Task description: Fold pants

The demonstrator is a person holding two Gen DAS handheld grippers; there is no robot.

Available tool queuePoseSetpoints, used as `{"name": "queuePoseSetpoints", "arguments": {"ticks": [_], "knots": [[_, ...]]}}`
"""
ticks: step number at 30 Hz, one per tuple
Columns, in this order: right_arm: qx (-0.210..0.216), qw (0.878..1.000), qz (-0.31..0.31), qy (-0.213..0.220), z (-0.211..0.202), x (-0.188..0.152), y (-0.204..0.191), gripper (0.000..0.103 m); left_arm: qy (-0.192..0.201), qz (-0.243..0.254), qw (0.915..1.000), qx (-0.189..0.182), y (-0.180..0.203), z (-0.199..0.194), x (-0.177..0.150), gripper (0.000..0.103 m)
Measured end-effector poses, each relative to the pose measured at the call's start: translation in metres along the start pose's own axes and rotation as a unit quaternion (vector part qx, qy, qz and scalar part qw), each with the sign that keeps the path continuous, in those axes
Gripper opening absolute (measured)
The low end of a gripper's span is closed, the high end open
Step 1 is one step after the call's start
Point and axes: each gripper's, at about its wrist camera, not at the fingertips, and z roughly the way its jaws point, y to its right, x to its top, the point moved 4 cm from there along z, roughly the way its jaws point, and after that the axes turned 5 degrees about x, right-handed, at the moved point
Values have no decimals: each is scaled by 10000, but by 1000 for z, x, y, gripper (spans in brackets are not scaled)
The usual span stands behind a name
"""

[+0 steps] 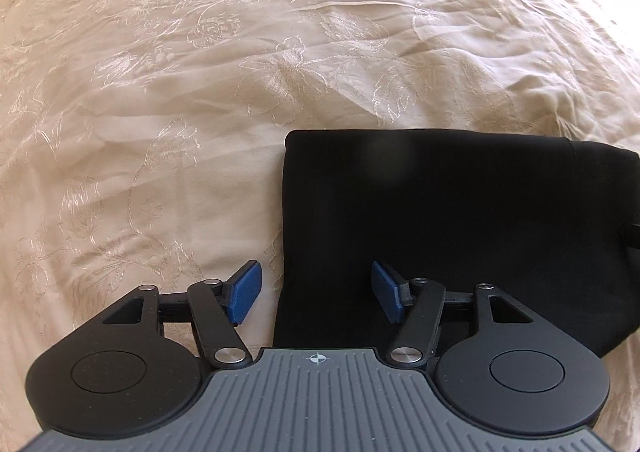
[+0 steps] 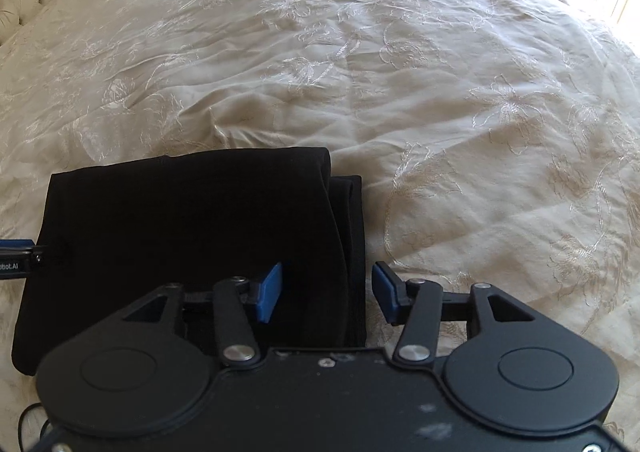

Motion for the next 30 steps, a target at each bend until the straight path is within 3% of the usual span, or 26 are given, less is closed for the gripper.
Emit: {"name": "queuePoseSetpoints", "arguments": {"ticks": [4,9,13,17,18,20,22,23,24,28,30], "knots": [[140,9998,128,-7,8,-1,7,62,82,4,9999,-81,-4,0,-7,73],[618,9963,597,-102,21,2,16,66,-4,-290,9992,-273,-11,10,-5,85],[814,9934,787,-166,28,4,19,71,-139,-442,9976,-515,-11,24,0,103],[880,9936,688,-163,29,4,17,71,-266,-623,9955,-663,-10,30,5,103],[895,9936,669,-163,28,4,17,71,-261,-601,9955,-690,-10,28,6,100],[937,9934,631,-187,28,3,17,71,-85,-455,9966,-680,-7,18,6,66],[903,9943,538,-205,26,3,14,67,37,-336,9986,-410,-3,6,6,44],[874,9948,485,-199,25,3,12,66,69,-304,9990,-322,-2,2,5,26],[842,9953,443,-173,23,3,11,62,77,-327,9987,-373,-1,-1,4,16],[735,9964,422,23,11,0,5,36,216,-539,9981,-214,2,-17,4,10],[737,9962,453,88,4,-1,3,29,329,-572,9977,-144,2,-26,6,10]]}}
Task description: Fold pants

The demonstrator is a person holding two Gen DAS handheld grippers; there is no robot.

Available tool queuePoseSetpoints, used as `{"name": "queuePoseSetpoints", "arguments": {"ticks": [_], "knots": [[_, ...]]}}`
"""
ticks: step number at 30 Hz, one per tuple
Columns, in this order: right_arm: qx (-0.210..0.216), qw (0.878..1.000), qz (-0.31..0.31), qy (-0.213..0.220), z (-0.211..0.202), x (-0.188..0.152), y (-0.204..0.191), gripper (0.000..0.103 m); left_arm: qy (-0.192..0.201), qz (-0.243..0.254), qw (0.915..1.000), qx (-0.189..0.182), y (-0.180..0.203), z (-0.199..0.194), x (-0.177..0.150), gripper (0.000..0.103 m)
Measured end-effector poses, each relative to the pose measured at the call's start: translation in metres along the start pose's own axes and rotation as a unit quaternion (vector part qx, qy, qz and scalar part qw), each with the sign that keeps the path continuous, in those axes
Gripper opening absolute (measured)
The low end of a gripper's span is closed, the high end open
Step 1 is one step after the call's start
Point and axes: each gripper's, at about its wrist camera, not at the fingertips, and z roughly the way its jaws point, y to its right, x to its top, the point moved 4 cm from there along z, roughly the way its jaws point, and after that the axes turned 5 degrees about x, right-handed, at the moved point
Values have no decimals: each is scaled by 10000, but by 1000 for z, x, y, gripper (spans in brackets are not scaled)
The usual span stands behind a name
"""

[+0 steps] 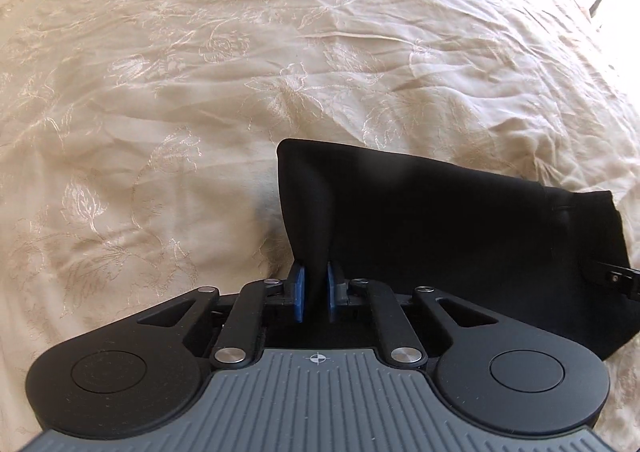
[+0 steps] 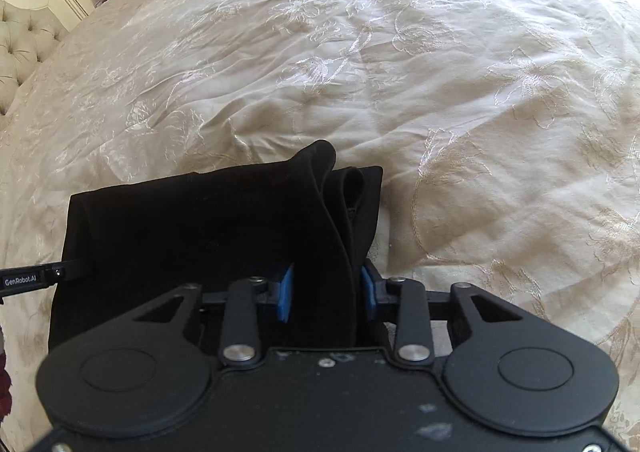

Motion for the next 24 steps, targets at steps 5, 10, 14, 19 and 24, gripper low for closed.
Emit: {"name": "queuePoseSetpoints", "arguments": {"ticks": [5,10,14,19,24], "knots": [[106,9999,48,-33,-7,-4,-19,24,286,-128,9995,-21,-20,-27,1,10],[503,9986,53,-171,1,-15,-75,24,418,-310,9983,275,-82,-47,-6,9],[885,9945,-331,-458,27,-32,-155,24,335,-698,9948,656,-167,-54,-21,9],[1407,9815,-990,-837,67,-54,-271,24,149,-1156,9863,1164,-285,-61,-48,10],[1663,9670,-1628,-1033,105,-68,-371,24,-4,-1670,9765,1363,-369,-59,-66,10]]}}
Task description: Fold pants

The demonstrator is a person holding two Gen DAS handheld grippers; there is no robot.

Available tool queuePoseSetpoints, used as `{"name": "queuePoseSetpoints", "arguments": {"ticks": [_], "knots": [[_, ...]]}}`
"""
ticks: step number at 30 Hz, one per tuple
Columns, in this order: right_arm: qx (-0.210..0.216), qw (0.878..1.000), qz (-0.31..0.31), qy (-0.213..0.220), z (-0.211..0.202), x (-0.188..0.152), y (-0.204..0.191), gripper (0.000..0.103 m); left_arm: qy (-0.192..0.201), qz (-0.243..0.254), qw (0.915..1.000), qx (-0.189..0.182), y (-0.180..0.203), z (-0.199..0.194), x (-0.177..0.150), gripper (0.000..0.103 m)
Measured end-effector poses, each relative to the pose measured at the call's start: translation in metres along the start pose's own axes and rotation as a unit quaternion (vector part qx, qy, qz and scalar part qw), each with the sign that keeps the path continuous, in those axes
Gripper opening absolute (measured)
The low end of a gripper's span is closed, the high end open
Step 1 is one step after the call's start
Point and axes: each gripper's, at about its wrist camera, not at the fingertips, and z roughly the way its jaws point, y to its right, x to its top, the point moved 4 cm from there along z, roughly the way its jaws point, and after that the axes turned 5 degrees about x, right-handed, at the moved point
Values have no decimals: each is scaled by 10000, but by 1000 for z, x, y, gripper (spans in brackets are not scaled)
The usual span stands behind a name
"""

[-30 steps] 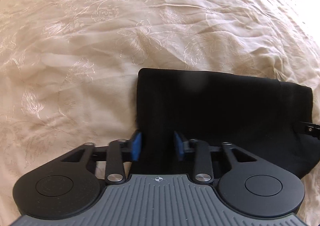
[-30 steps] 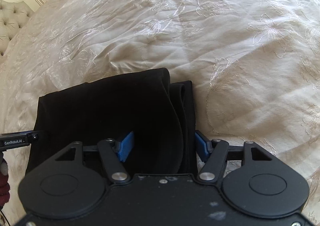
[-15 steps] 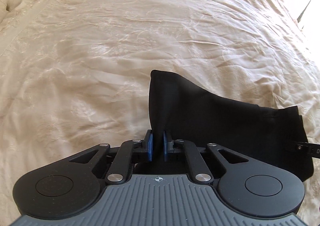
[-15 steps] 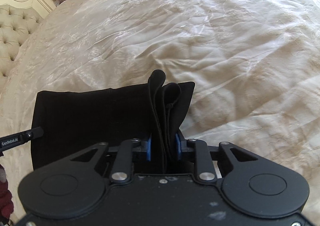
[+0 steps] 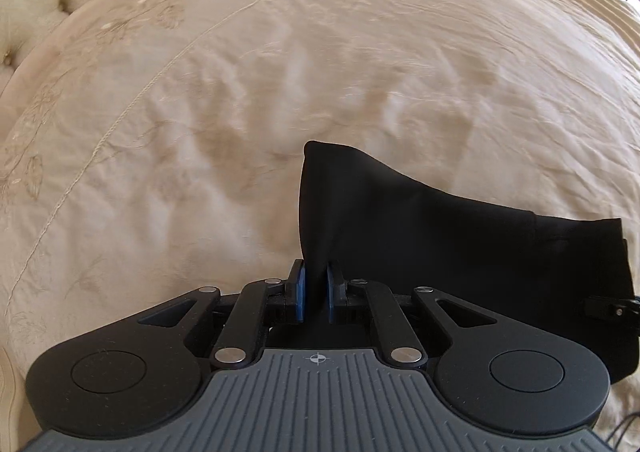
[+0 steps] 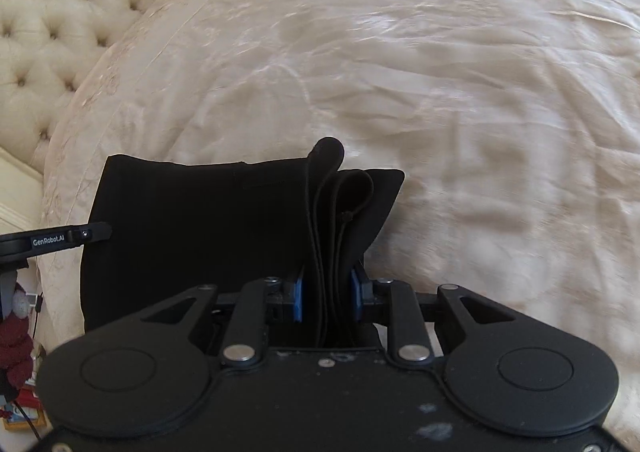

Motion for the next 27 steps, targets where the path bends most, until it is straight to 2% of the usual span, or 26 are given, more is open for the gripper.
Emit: {"name": "queuePoseSetpoints", "arguments": {"ticks": [2,3,4,7,11,14,18,20,23,24,27], "knots": [[-111,9997,-192,-30,18,6,-18,26,-106,-64,9999,-39,-18,14,0,12],[-253,9994,-247,-38,25,7,-26,32,-177,-68,9998,-52,-21,20,-1,14],[-422,9987,-277,-62,31,9,-28,39,-247,-67,9996,-72,-23,28,-3,18],[-728,9972,-168,-93,36,11,-22,44,-317,-37,9995,-16,-30,35,-11,19],[-917,9956,133,116,20,8,-17,44,-217,-301,9992,-167,-42,34,-13,19],[-1141,9925,276,338,3,7,-17,44,-128,-423,9990,38,-48,25,-18,19],[-1316,9870,-173,908,-27,3,-42,44,161,-356,9992,112,-46,2,-26,20],[-1225,9856,-519,1039,-33,-3,-61,42,209,-218,9995,32,-38,-6,-34,20],[-1056,9859,-1034,786,-23,-16,-82,31,62,108,9998,-159,-25,-7,-50,21],[-1111,9851,-1138,658,-18,-20,-84,23,-4,202,9997,-153,-22,-4,-56,21],[-1534,9811,-1175,133,9,-36,-73,14,-200,506,9985,7,-21,14,-75,21]]}}
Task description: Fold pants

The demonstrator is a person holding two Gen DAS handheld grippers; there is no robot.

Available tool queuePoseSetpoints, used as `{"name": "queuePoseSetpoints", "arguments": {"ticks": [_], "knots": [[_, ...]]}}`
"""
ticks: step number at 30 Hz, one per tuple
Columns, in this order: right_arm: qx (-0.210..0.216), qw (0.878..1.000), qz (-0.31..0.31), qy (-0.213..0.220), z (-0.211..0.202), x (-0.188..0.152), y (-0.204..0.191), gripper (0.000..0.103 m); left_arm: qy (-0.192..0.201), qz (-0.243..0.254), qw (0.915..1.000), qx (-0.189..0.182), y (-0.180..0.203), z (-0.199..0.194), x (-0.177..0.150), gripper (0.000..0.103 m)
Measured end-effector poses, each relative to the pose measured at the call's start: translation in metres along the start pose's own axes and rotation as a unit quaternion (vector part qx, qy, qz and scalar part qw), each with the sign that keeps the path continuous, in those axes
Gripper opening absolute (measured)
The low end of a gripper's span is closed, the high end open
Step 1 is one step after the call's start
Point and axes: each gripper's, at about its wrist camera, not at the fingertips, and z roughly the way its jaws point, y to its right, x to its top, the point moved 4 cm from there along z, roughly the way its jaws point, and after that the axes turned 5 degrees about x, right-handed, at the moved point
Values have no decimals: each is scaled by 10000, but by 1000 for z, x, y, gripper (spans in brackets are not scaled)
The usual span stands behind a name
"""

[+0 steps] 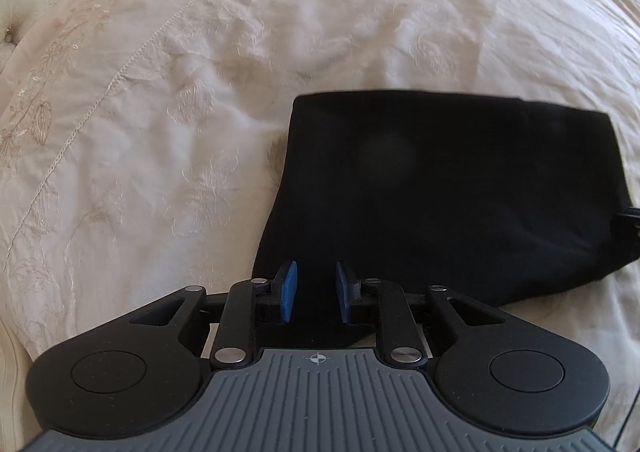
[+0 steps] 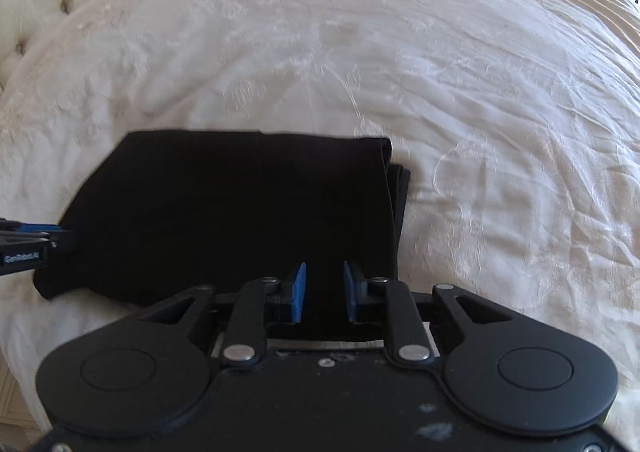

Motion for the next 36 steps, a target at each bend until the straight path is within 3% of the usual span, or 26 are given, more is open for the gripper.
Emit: {"name": "queuePoseSetpoints", "arguments": {"ticks": [2,5,13,20,27,30,36], "knots": [[-136,9997,-8,-202,14,-10,3,9,-14,160,9998,106,-1,7,-7,22],[-187,9997,-70,-155,11,-8,0,13,86,177,9998,56,-5,-2,-7,22],[124,9975,458,525,-53,-4,-13,34,379,-505,9980,-58,-18,-57,-10,22],[-169,9955,331,870,-111,-24,-29,37,579,-833,9948,-52,0,-116,-26,22],[-226,9930,183,1144,-163,-58,-34,38,860,-711,9937,114,23,-168,-46,23],[-128,9935,93,1127,-178,-71,-38,39,864,-734,9935,23,30,-181,-54,43],[103,9933,256,1122,-200,-87,-36,39,765,-714,9944,-138,44,-203,-70,46]]}}
